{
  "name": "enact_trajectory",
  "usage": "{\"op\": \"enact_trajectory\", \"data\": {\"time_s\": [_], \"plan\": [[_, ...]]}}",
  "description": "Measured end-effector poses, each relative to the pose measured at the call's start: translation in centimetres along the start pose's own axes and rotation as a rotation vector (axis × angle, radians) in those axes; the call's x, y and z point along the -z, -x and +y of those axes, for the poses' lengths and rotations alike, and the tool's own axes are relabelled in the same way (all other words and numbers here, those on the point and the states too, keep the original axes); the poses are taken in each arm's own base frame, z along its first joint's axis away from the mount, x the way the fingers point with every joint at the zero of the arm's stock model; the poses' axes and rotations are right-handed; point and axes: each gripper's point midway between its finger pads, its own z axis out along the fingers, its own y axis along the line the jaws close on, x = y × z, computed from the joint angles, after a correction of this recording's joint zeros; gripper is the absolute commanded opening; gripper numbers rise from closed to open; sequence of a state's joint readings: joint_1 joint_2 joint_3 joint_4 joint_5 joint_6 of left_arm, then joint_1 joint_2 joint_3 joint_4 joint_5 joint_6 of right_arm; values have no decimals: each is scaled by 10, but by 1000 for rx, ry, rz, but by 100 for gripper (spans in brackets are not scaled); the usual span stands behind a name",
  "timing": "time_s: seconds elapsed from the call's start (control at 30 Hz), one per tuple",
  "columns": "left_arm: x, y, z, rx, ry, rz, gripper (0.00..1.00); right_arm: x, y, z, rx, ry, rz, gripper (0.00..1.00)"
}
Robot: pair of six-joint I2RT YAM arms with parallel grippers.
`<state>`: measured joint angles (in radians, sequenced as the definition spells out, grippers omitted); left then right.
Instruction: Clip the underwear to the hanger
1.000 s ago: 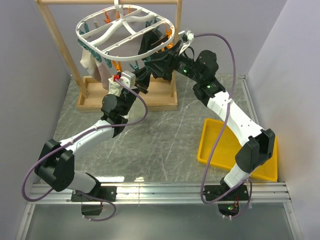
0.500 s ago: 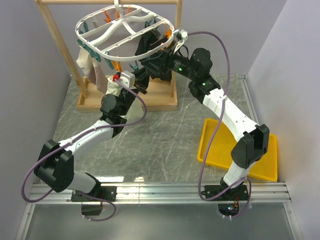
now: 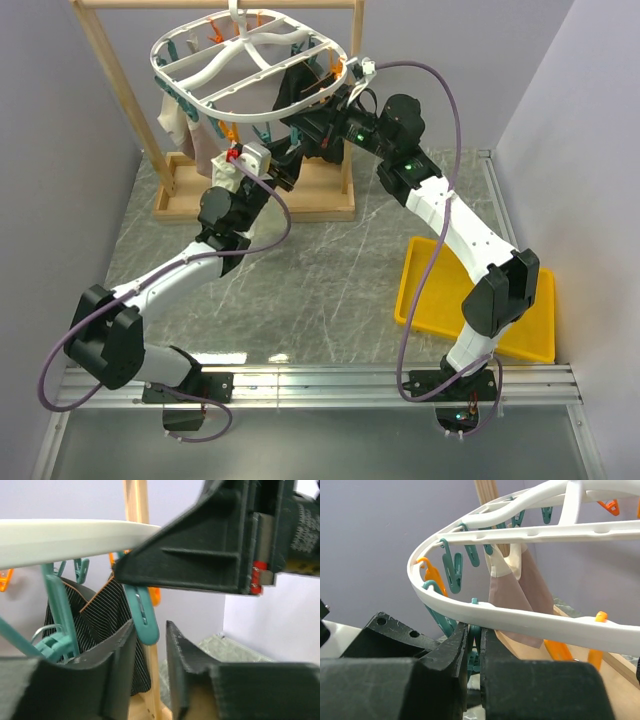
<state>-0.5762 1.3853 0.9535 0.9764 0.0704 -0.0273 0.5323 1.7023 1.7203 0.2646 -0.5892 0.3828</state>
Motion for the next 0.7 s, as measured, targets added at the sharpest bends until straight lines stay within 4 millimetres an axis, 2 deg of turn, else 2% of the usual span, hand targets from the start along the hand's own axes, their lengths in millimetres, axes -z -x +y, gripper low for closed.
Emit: {"op": "enact_trajectory", "data": {"time_s": [0.17, 0.33, 0.4, 0.47, 0.7], "plan": [[8, 1, -9, -15, -51, 48, 50, 0, 1, 0, -4, -1, 0, 0], [30, 4, -22, -58, -137, 136, 58, 0, 1, 0, -13, -3, -1, 0], [39, 12, -29, -79, -186, 155, 64, 0, 0, 0, -14, -4, 0, 0], [52, 19, -40, -119, -262, 184, 76, 0, 0, 0, -14, -4, 0, 0], [89, 26, -72, -356, -622, 344, 75, 0, 0, 0, -19, -2, 0, 0]]}}
